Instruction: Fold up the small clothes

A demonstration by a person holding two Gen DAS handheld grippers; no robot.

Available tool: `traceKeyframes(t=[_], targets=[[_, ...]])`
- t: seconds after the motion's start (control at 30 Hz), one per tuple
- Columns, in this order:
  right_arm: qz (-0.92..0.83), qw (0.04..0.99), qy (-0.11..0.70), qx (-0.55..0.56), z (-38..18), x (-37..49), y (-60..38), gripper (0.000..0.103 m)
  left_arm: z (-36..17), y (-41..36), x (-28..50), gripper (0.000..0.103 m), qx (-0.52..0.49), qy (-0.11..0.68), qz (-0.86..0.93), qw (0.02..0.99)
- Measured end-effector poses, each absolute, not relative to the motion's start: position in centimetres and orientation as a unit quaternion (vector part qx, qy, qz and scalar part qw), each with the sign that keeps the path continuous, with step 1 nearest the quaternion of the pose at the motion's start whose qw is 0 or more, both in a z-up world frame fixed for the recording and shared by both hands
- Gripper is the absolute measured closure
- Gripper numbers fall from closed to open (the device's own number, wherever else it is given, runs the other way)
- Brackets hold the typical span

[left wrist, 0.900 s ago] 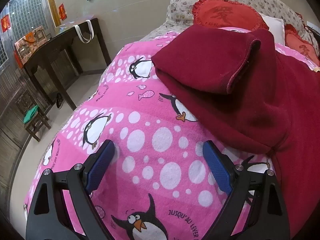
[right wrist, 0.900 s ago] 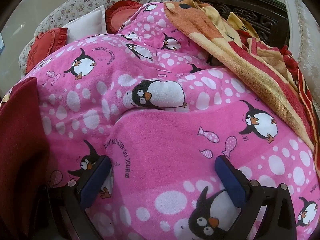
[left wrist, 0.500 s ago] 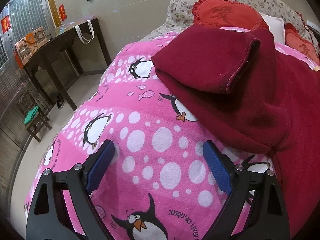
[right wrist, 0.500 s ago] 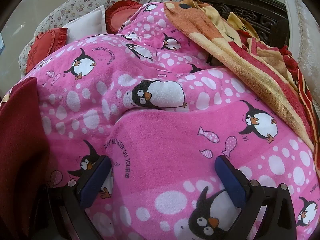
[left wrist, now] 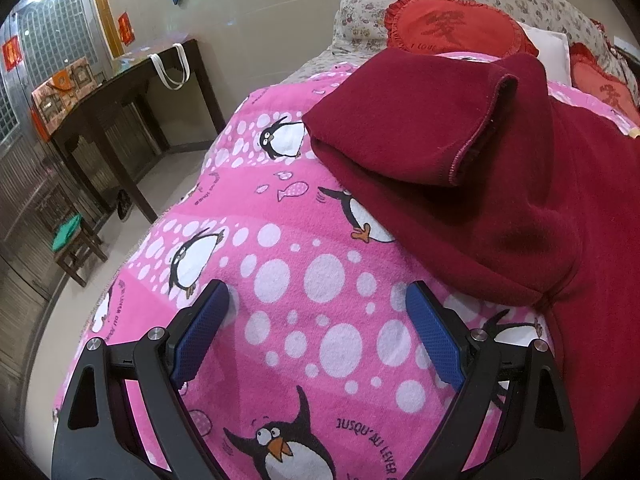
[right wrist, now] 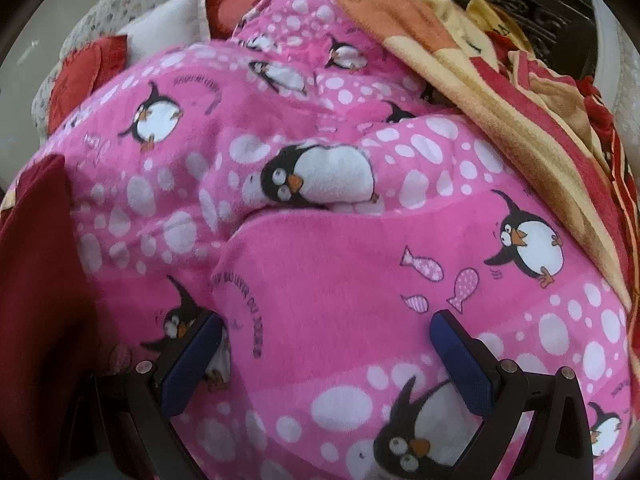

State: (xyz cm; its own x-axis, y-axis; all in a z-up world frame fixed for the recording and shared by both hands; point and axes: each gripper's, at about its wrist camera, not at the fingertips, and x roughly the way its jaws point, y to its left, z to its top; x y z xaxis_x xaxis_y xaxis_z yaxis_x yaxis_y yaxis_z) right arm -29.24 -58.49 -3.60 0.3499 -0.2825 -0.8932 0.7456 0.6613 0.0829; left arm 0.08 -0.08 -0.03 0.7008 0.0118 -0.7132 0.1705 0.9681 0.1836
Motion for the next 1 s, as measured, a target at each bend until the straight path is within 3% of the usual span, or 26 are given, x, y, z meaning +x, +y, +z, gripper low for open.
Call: traceKeyframes(t=[0.07, 0.1, 0.17, 0.53, 1.0], targets=[[-0.324, 0.768, 0.494, 0.247, -3.5, -28.6, -58.7, 0.0, 0.1, 0.1, 0.2, 0.012, 0.115, 0.393, -0.046, 0.911], [-0.329, 0.763, 0.5, 0.245, -3.2, -28.5, -58.6, 0.005, 0.2, 0.2, 0.2, 0.012, 0.11, 0.398, -0.046, 0.91], [-0.343, 0.772, 0.481, 0.234, -1.7, -29.1, -57.4, 0.008, 0.7, 0.4, -0.1, 0.012, 0.101, 0.411, -0.043, 0.905], [-0.353, 0.833, 0.375, 0.2, 6.9, -34.2, -50.0, 0.008, 5.9, -0.3, -5.1, 0.013, 0.1, 0.373, -0.081, 0.919], [-0.291, 0.898, 0.308, 0.121, 11.7, -34.2, -41.2, 0.008, 10.2, -4.3, -10.1, 0.013, 0.089, 0.365, -0.132, 0.917]])
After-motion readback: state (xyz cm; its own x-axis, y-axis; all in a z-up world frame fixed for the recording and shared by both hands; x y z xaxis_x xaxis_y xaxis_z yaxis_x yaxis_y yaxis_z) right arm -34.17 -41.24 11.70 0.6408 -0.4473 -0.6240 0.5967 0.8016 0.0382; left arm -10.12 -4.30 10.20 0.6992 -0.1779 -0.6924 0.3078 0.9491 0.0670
